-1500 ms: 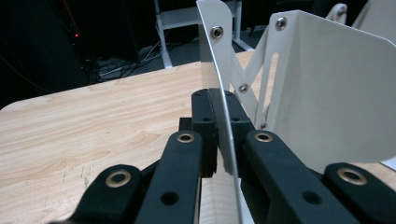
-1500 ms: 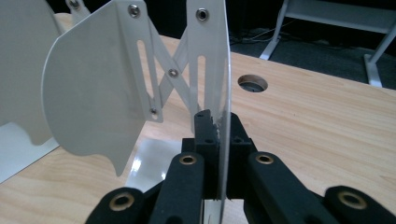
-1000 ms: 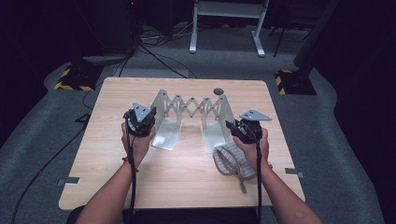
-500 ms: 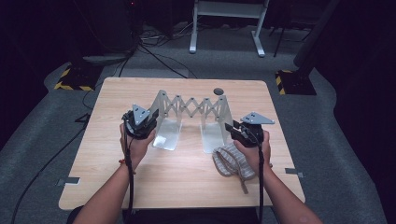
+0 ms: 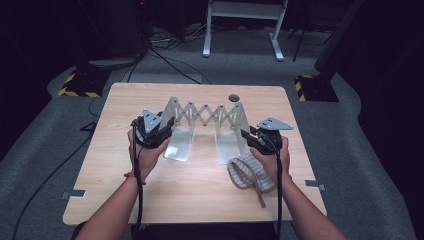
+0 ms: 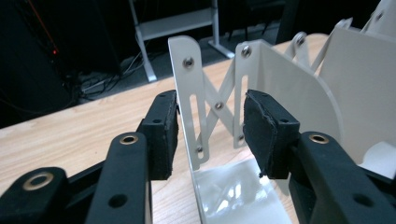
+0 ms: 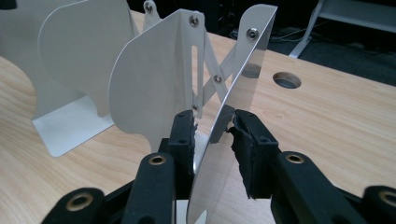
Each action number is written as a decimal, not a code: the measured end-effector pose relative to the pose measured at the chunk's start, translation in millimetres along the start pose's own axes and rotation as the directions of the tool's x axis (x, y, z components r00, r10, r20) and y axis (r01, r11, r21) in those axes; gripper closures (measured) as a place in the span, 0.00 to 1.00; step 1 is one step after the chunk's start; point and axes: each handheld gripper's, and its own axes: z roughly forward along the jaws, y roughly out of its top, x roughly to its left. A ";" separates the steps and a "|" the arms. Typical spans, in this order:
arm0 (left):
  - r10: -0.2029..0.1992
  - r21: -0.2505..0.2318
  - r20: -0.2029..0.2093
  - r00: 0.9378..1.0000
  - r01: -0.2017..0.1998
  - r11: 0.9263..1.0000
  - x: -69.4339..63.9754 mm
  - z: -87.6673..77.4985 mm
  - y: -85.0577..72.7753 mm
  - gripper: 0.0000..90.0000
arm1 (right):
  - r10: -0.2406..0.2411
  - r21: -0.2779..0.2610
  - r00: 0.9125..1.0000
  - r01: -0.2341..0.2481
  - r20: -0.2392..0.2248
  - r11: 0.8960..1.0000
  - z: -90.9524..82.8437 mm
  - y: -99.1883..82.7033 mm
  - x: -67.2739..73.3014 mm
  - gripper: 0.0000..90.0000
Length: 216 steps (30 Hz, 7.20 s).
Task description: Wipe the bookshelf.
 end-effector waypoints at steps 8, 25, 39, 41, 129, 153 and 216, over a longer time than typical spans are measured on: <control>0.010 0.043 0.001 1.000 -0.010 0.999 5.1 14.0 -5.1 0.73 | -0.013 0.037 0.996 0.016 -0.091 0.999 -5.3 -4.0 6.6 0.72; 0.003 0.069 0.039 0.999 -0.006 0.998 6.3 36.5 -15.0 0.72 | -0.089 0.025 0.978 0.096 -0.190 0.995 -19.0 -13.2 15.5 0.61; -0.015 0.046 0.040 0.999 0.013 0.999 23.0 38.7 -18.2 0.98 | -0.094 0.110 0.981 0.114 -0.169 0.987 -43.2 -43.2 -24.5 0.54; -0.019 0.047 0.073 0.997 0.016 0.999 29.0 36.8 -19.0 0.98 | -0.091 0.141 0.978 0.118 -0.189 0.983 -42.4 -52.0 -24.3 0.52; 0.021 0.020 0.394 0.919 -0.031 0.999 -14.9 43.9 -0.6 1.00 | -0.021 0.297 0.993 0.056 -0.120 0.953 -14.2 -109.8 -72.8 0.38; 0.177 -0.051 0.750 0.637 -0.211 0.976 -19.9 57.3 11.9 1.00 | -0.036 0.276 0.991 0.070 -0.126 0.959 -14.3 -110.5 -70.1 0.38; 0.101 0.340 0.462 0.881 -0.281 0.898 31.9 -31.2 -119.0 0.24 | -0.115 0.281 0.987 0.143 -0.115 0.949 -6.1 -101.1 -70.8 0.82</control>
